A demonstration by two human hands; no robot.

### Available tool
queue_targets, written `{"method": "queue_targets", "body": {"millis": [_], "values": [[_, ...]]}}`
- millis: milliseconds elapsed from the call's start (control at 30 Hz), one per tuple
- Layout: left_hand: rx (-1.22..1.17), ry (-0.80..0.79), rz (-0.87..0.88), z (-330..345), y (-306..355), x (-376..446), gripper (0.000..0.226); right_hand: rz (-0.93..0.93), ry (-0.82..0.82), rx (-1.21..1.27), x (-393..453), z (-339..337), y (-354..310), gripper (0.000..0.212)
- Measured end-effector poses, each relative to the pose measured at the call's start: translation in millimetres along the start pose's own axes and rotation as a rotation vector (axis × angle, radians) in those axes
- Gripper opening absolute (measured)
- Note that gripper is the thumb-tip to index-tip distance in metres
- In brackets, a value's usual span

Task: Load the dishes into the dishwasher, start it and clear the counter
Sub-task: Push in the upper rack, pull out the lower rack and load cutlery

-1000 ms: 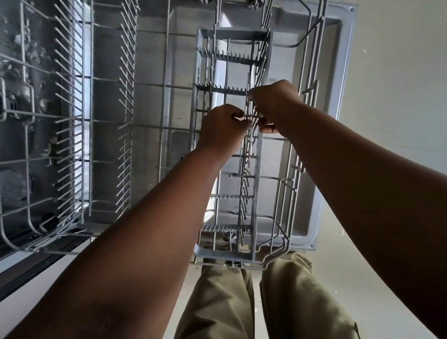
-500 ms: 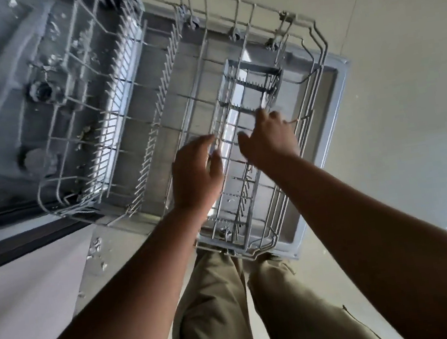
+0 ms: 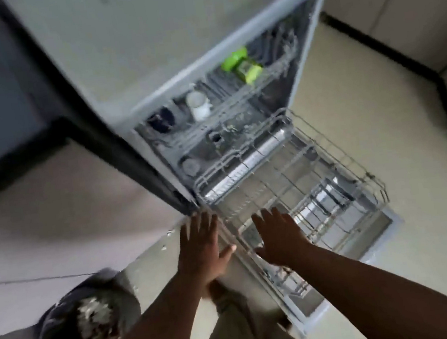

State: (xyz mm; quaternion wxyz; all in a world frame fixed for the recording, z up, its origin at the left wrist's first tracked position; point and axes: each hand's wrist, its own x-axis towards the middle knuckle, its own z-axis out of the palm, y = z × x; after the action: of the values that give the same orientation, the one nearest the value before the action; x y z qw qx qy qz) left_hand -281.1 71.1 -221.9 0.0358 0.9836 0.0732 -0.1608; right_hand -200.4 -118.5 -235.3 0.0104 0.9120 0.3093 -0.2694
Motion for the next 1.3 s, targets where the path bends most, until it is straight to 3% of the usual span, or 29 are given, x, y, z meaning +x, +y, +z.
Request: {"method": "queue_targets", "body": {"millis": [100,400,567,667,767,933,1133,1300], "values": [[-0.047,0.108,-0.04,-35.8,-30.7,-33.3,0.087,-0.145,0.069,-0.06,-3.2,-42.7,-43.0,0.084],[-0.124,0.236,-0.119,-119.6,-151.7,-136.6,0.083,-0.431,0.232,-0.265,-14.8,-141.6,-225.3,0.082],[-0.096,0.542,-0.035,-186.8,-227.6,-187.1,0.066,-0.555,0.383,-0.15,-27.2,-193.2,-344.5,0.079],[-0.088,0.667,-0.215,-213.8,-277.9,-208.9,0.076,-0.606,0.456,-0.088,-27.9,-226.2,-396.1,0.08],[-0.125,0.669,-0.483,-221.0,-323.0,-223.7,0.09,-0.631,0.483,-0.113,-26.1,-254.2,-431.2,0.082],[-0.208,0.629,-0.73,-223.2,-381.5,-245.0,0.089,-0.634,0.464,-0.122,-3.6,-281.9,-472.4,0.087],[-0.23,0.543,-0.936,-219.0,-434.7,-243.9,0.086,-0.677,0.385,-0.125,49.8,-299.4,-514.3,0.084],[-0.315,0.488,-1.11,-224.8,-473.3,-225.3,0.075,-0.848,0.341,-0.24,103.9,-314.4,-552.3,0.071]]}}
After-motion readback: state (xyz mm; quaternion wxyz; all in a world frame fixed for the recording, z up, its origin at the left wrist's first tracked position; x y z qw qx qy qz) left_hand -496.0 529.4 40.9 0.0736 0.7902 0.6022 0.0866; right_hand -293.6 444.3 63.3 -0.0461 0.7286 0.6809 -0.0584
